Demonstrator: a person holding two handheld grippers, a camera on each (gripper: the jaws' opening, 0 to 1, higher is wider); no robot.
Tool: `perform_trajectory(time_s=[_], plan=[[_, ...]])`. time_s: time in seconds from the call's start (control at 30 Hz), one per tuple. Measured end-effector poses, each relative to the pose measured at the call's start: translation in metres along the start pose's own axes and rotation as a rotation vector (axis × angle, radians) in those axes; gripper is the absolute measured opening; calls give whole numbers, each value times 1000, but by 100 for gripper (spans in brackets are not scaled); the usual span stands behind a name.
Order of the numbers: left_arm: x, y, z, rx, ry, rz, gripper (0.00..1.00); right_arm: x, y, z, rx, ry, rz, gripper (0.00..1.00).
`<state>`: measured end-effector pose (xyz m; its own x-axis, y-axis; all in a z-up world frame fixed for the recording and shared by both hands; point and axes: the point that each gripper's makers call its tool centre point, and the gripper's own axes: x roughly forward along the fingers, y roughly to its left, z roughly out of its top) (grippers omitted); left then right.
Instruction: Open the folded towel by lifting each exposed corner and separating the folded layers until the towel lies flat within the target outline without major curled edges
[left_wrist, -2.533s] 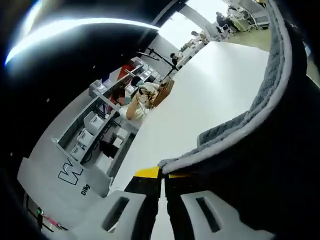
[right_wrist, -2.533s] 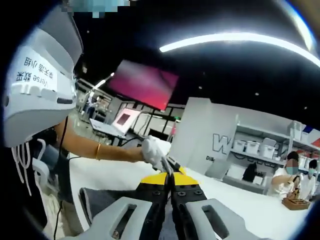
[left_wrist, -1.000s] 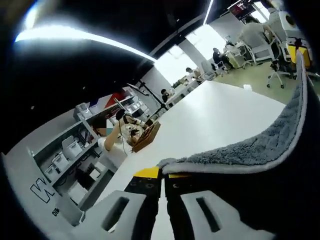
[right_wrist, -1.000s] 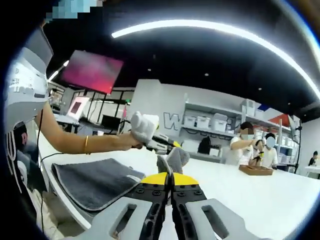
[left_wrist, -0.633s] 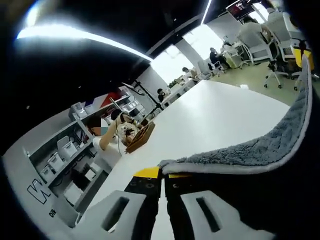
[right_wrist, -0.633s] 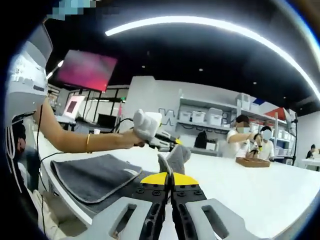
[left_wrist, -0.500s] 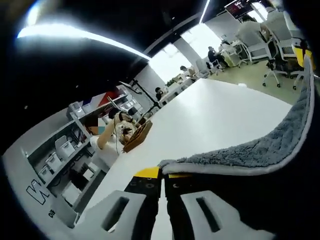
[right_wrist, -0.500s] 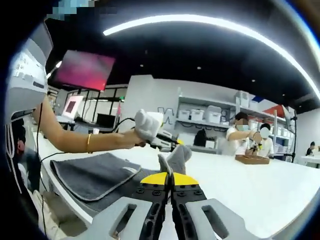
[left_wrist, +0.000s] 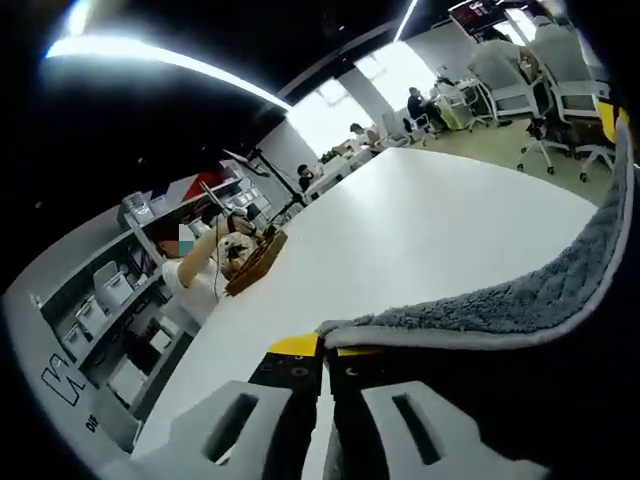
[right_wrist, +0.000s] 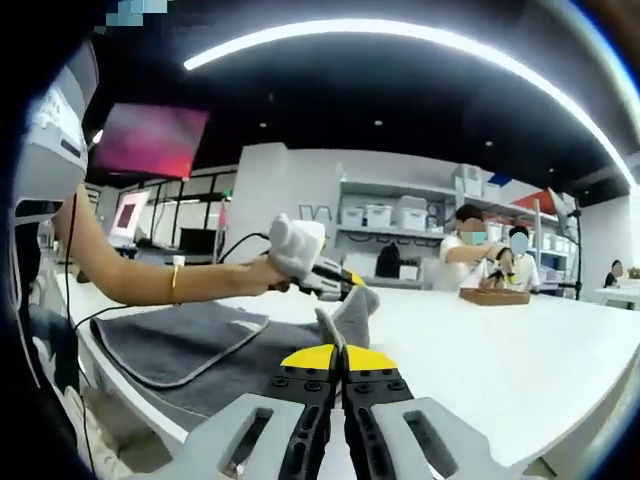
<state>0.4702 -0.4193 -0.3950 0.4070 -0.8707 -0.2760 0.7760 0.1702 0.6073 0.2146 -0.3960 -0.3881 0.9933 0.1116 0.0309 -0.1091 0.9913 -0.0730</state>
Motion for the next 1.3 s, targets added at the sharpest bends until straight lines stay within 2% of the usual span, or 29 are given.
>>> perform_trajectory(time_s=[0.23,0.57,0.77,1.0,1.13,1.17,1.2,1.23,1.3], plan=[[14,-12,-8,5,23,-22,2,0,-8,-15,25,23,-27,0],[23,-20,-19,0,57,-40,2,1,-13,-37,81,53,-39,0],[32,-25,-22,16,70,-54,2,-1,-16,-43,103,59,-53,0],[42,-28,-26,-1,94,-63,5,-5,-20,-48,126,70,-60,0],[43,-25,-28,-21,101,-53,13,-6,-22,-51,147,69,-64,0],[43,-24,-27,-30,101,-51,17,-6,-23,-52,152,69,-65,0],[44,-30,-20,-33,65,-87,26,-6,-23,-53,159,69,-66,0],[45,-33,-16,-39,46,-97,32,-6,-23,-54,164,70,-67,0],[44,-33,-14,-26,50,-92,38,-6,-24,-55,168,71,-69,0]])
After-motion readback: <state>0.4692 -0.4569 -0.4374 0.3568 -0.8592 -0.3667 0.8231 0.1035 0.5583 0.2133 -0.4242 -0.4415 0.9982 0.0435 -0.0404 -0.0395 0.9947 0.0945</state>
